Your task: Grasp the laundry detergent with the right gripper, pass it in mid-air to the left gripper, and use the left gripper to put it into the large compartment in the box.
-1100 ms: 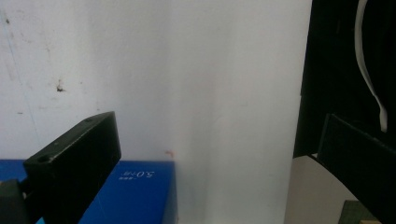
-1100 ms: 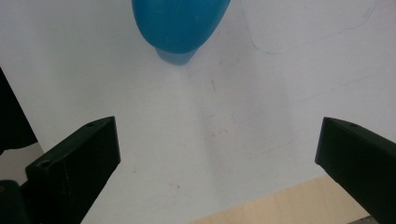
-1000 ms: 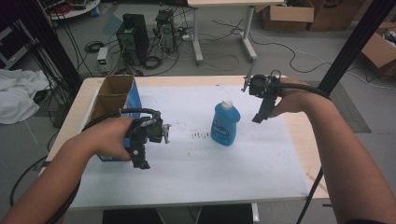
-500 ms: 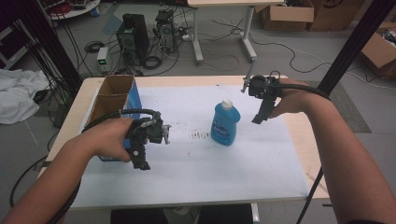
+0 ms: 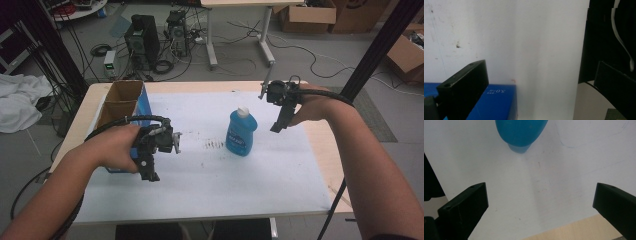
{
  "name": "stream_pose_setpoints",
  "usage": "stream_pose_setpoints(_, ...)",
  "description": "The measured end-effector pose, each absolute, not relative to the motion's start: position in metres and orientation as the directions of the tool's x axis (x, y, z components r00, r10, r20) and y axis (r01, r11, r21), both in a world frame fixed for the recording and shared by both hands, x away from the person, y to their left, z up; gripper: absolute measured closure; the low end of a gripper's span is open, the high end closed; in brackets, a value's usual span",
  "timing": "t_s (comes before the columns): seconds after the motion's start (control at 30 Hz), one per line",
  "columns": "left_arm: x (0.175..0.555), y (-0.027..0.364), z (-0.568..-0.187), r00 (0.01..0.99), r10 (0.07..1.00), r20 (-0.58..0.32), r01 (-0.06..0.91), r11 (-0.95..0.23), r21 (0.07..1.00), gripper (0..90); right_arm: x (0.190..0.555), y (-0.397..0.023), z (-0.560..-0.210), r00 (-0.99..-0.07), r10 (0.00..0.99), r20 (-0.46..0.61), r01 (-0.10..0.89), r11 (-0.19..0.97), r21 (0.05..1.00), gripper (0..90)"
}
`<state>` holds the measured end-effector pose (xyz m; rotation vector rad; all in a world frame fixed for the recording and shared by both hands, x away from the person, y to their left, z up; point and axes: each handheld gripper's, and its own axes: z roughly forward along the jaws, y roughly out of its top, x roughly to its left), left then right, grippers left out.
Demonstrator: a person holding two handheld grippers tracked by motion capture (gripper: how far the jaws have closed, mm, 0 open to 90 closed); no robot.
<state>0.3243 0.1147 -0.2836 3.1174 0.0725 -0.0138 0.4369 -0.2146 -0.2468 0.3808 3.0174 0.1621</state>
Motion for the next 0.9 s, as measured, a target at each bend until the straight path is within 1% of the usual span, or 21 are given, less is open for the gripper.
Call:
stream_pose_setpoints(0.2,0.325,0.111,-0.283,0.999,0.042,-0.007,0.042,-0.999,0.022,0.1,0.433,-0.219,-0.245,-0.963,0.255,-0.087,0.245,0.963,0.109,0.0)
stream_pose_setpoints(0.37,0.324,0.11,-0.282,0.999,0.043,-0.002,0.043,-0.999,0.03,0.1,0.431,-0.223,-0.245,-0.962,0.261,-0.084,0.25,0.96,0.125,0.0)
stream_pose_setpoints(0.43,0.324,0.109,-0.282,0.999,0.043,-0.003,0.043,-0.999,0.025,0.1,0.431,-0.225,-0.243,-0.96,0.267,-0.085,0.254,0.957,0.137,0.0)
stream_pose_setpoints(0.47,0.324,0.109,-0.282,0.999,0.04,-0.003,0.04,-0.999,0.022,0.1,0.429,-0.227,-0.242,-0.959,0.268,-0.087,0.251,0.953,0.17,0.0)
stream_pose_setpoints(0.53,0.323,0.109,-0.282,0.999,0.04,-0.001,0.04,-0.999,0.022,0.1,0.428,-0.229,-0.241,-0.96,0.268,-0.086,0.249,0.951,0.182,0.0)
stream_pose_setpoints(0.57,0.323,0.109,-0.281,0.999,0.036,-0.002,0.036,-0.999,0.025,0.1,0.424,-0.234,-0.239,-0.96,0.273,-0.069,0.246,0.932,0.265,0.0)
stream_pose_setpoints(0.6,0.324,0.11,-0.281,0.999,0.037,-0.001,0.037,-0.999,0.027,0.1,0.422,-0.237,-0.238,-0.959,0.279,-0.059,0.25,0.923,0.293,0.0)
stream_pose_setpoints(0.7,0.325,0.11,-0.281,0.999,0.038,0.001,0.038,-0.999,0.027,0.1,0.416,-0.25,-0.237,-0.958,0.288,-0.007,0.257,0.863,0.435,0.0)
stream_pose_setpoints(0.8,0.325,0.11,-0.281,0.999,0.032,0.0,0.032,-0.999,0.034,0.1,0.408,-0.266,-0.243,-0.95,0.312,0.006,0.265,0.798,0.541,0.0)
stream_pose_setpoints(0.9,0.324,0.112,-0.28,1.0,0.028,0.002,0.028,-0.999,0.045,0.1,0.398,-0.281,-0.252,-0.934,0.358,0.0,0.273,0.713,0.645,0.0)
